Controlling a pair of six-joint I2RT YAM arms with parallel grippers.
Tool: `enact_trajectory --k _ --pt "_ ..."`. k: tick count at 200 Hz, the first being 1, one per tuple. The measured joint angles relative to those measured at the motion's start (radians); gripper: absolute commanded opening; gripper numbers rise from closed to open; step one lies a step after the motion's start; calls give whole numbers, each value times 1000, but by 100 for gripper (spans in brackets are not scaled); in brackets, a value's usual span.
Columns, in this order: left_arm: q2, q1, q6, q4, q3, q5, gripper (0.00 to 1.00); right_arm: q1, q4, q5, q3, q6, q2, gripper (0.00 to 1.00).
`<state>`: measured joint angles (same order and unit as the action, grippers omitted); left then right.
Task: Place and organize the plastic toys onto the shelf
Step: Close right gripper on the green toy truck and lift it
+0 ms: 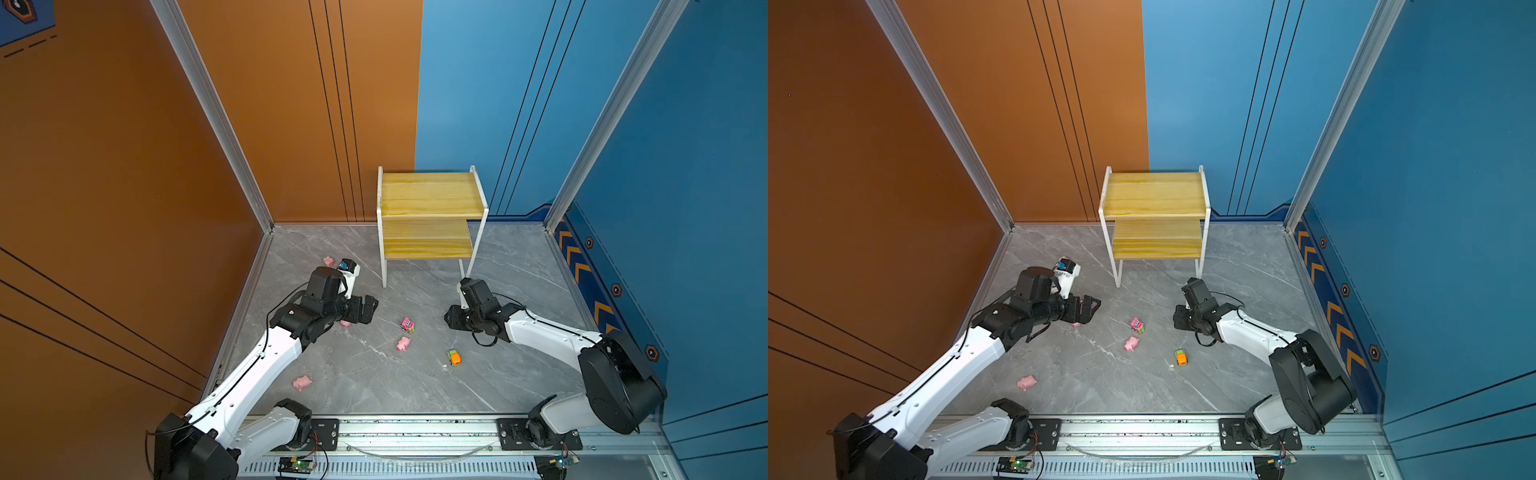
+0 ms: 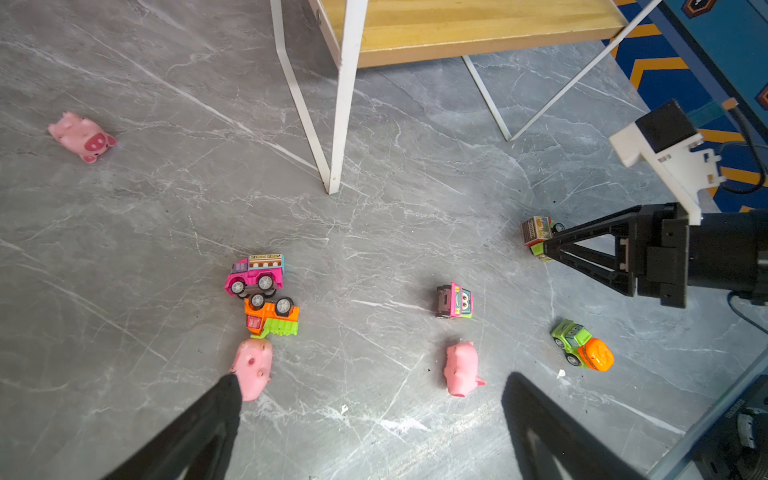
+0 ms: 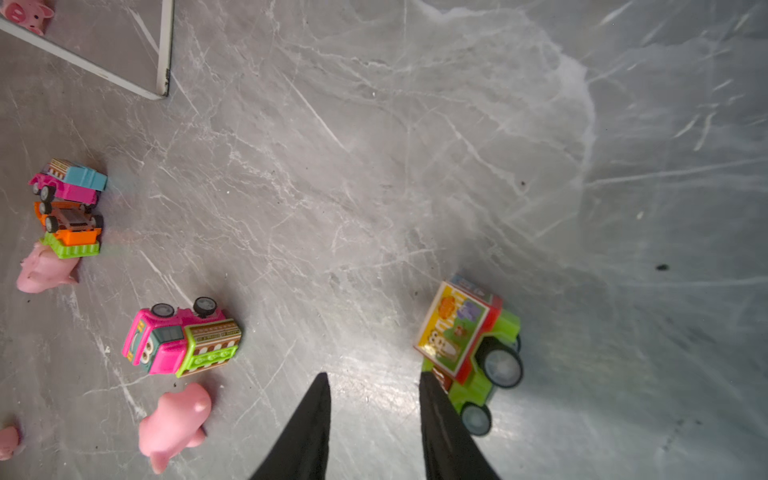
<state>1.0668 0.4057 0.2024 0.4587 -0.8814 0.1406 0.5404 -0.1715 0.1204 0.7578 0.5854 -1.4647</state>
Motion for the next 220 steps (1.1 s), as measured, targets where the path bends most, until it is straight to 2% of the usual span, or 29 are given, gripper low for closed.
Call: enact_trajectory --k 91,159,220 --pt "-4 -1 8 -8 18 16 99 170 -225 -358 124 -38 0 43" --pt "-13 0 16 -30 18 31 99 208 -297 -442 250 -30 -179 47" --pt "-16 0 23 -38 18 47 99 212 -327 -470 256 -3 -194 55"
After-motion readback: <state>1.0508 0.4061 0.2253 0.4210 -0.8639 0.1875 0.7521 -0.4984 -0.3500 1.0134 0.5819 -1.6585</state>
